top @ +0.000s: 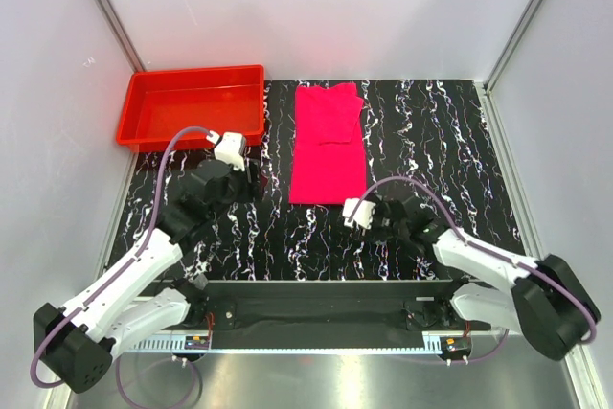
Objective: Fold and stack the t-shirts
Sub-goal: Fold the tshirt
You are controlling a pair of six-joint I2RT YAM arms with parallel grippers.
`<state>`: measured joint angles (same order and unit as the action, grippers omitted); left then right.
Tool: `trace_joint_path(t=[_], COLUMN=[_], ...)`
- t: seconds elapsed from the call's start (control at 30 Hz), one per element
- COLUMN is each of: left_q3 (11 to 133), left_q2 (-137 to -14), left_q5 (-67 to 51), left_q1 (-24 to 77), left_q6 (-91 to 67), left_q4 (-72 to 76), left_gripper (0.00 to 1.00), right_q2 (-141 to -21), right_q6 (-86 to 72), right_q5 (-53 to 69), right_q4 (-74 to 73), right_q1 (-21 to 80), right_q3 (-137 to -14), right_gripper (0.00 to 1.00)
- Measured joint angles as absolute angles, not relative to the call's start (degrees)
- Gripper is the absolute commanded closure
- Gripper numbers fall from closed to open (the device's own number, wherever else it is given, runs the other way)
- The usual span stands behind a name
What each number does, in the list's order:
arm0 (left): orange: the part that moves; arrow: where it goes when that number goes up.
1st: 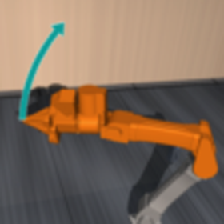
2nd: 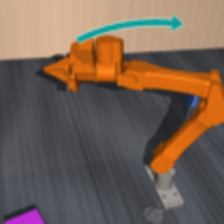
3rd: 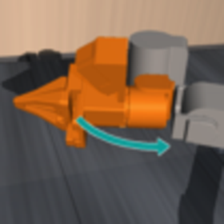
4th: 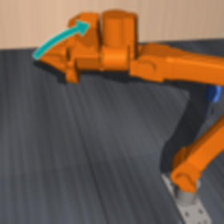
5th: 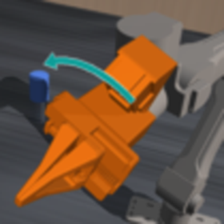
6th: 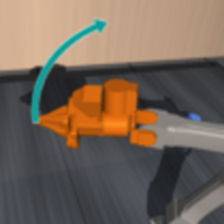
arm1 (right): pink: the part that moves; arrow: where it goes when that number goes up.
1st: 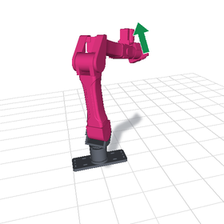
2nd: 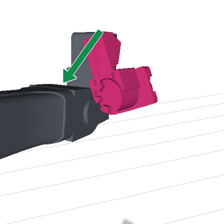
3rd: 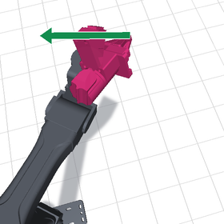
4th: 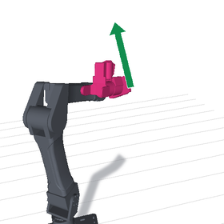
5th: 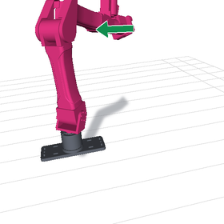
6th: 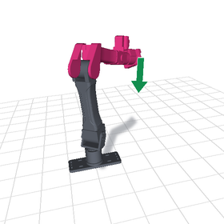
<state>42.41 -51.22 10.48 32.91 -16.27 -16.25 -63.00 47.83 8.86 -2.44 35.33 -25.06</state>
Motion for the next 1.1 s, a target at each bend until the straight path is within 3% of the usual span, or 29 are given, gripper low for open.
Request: trace_joint_path(t=[0.33,0.5,0.6,0.63,0.73,0.9,1.07,1.1], left_q3=[41.6,41.5,41.2,41.1,41.1,41.1,40.7,40.4], left_q2=[-51.2,-51.2,-51.1,-51.0,-51.0,-51.3,-51.7,-51.5], left_q5=[9.6,9.6,9.9,10.3,12.4,17.6,23.6,23.8], left_q1=[32.9,32.9,33.3,33.9,36.6,43.2,51.1,51.6], left_q6=[-16.8,-16.4,-15.3,-14.8,-13.4,-10.2,-4.4,-3.5], left_q4=[-16.7,-17.4,-17.9,-18.0,-19.2,-20.9,-20.9,-20.8], left_gripper=[0.4,0.44,0.43,0.41,0.33,0.23,0.22,0.22], right_q2=[-77.5,-83.5,-85.2,-85.3,-85.5,-85.5,-86.2,-86.5], right_q6=[56.9,60.1,61.6,61.8,62.3,62.8,63.2,63.0], right_q5=[1.1,-1.5,-1.9,-1.9,-1.8,-0.4,1.0,1.2], right_q4=[20.3,26.7,27.6,27.6,26.0,24.0,22.2,21.6], right_q1=[39.2,39.3,39.4,39.4,39.4,39.4,39.4,39.4], right_q3=[-21.6,-23.1,-23.7,-23.7,-23.7,-23.9,-25.1,-25.6], right_gripper=[0.29,0.38,0.48,0.56,0.69,0.81,1.0,1.0])
